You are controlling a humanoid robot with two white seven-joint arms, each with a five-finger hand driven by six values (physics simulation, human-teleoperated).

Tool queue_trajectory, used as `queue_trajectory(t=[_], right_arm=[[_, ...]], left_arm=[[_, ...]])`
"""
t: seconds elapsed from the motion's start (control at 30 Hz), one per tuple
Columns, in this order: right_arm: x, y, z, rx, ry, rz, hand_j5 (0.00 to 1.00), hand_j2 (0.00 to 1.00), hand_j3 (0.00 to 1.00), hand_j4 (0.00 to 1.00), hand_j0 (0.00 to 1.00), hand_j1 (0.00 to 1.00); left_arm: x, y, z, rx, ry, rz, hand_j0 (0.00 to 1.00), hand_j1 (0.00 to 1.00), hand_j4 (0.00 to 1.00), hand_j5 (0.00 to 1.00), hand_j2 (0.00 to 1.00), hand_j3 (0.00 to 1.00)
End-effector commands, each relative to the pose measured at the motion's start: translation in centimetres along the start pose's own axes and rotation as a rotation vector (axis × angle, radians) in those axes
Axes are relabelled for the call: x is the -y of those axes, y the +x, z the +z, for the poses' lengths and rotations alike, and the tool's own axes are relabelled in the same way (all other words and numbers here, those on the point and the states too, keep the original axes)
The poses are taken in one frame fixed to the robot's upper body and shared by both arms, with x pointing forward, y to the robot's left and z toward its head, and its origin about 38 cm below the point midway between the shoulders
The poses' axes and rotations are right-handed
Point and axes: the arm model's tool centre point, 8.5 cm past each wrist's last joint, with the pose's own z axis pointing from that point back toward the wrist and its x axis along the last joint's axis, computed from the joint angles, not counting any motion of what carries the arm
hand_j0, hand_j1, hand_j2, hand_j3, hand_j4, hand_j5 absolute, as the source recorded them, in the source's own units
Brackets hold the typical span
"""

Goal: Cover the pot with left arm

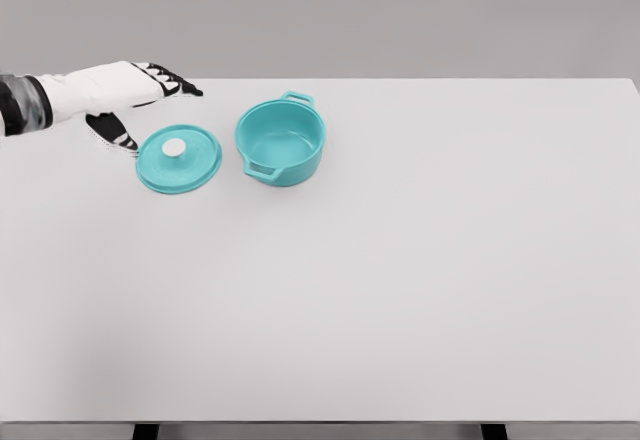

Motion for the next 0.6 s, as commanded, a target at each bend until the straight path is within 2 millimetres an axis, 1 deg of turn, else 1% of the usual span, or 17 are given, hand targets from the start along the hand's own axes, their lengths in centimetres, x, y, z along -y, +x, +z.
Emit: queue_trajectory(t=[0.0,0.03,0.07,0.1,0.13,0.17,0.2,0.23,0.3,0.33,0.43,0.5,0.57], right_arm=[[0.0,0.0,0.0,0.001,0.0,0.0,1.0,1.0,1.0,1.0,1.0,1.0],[0.0,0.0,0.0,0.0,0.0,0.0,1.0,1.0,1.0,1.0,1.0,1.0],[0.0,0.0,0.0,0.0,0.0,0.0,1.0,1.0,1.0,1.0,1.0,1.0],[0.0,0.0,0.0,0.0,0.0,0.0,1.0,1.0,1.0,1.0,1.0,1.0],[0.0,0.0,0.0,0.0,0.0,0.0,1.0,1.0,1.0,1.0,1.0,1.0],[0.0,0.0,0.0,0.0,0.0,0.0,1.0,1.0,1.0,1.0,1.0,1.0],[0.0,0.0,0.0,0.0,0.0,0.0,1.0,1.0,1.0,1.0,1.0,1.0],[0.0,0.0,0.0,0.0,0.0,0.0,1.0,1.0,1.0,1.0,1.0,1.0],[0.0,0.0,0.0,0.001,0.0,0.0,1.0,1.0,1.0,1.0,1.0,1.0],[0.0,0.0,0.0,0.0,0.0,0.0,1.0,1.0,1.0,1.0,1.0,1.0],[0.0,0.0,0.0,0.0,0.0,0.0,1.0,1.0,1.0,1.0,1.0,1.0],[0.0,0.0,0.0,0.001,0.0,0.0,1.0,1.0,1.0,1.0,1.0,1.0],[0.0,0.0,0.0,0.0,0.0,0.0,1.0,1.0,1.0,1.0,1.0,1.0]], left_arm=[[3.8,-1.1,-1.3,-0.044,-0.112,0.052,1.0,1.0,1.0,1.0,1.0,1.0],[3.8,-2.3,-1.4,-0.036,-0.105,0.156,1.0,1.0,1.0,1.0,1.0,1.0],[3.7,-3.1,-1.6,-0.032,-0.126,0.193,1.0,1.0,1.0,1.0,1.0,1.0],[3.6,-3.8,-0.7,-0.053,-0.187,0.142,1.0,1.0,1.0,1.0,1.0,1.0],[3.6,-4.3,0.1,-0.071,-0.206,0.126,1.0,1.0,1.0,1.0,1.0,1.0],[3.7,-4.4,0.1,-0.075,-0.21,0.129,1.0,1.0,1.0,1.0,1.0,1.0],[3.6,-4.4,0.0,-0.074,-0.209,0.127,1.0,1.0,1.0,1.0,1.0,1.0],[3.4,-3.8,-0.9,-0.058,-0.207,0.126,1.0,1.0,1.0,1.0,1.0,1.0],[3.1,-3.7,-1.1,-0.059,-0.2,0.128,1.0,1.0,1.0,1.0,1.0,1.0],[3.0,-3.4,-1.7,-0.055,-0.199,0.133,1.0,1.0,1.0,1.0,1.0,1.0],[2.7,-2.9,-2.3,-0.049,-0.193,0.136,1.0,1.0,1.0,1.0,1.0,1.0],[2.6,-2.0,-3.5,-0.025,-0.188,0.136,1.0,1.0,1.0,1.0,1.0,1.0],[2.6,-1.8,-3.6,-0.022,-0.189,0.136,1.0,1.0,1.0,1.0,1.0,1.0]])
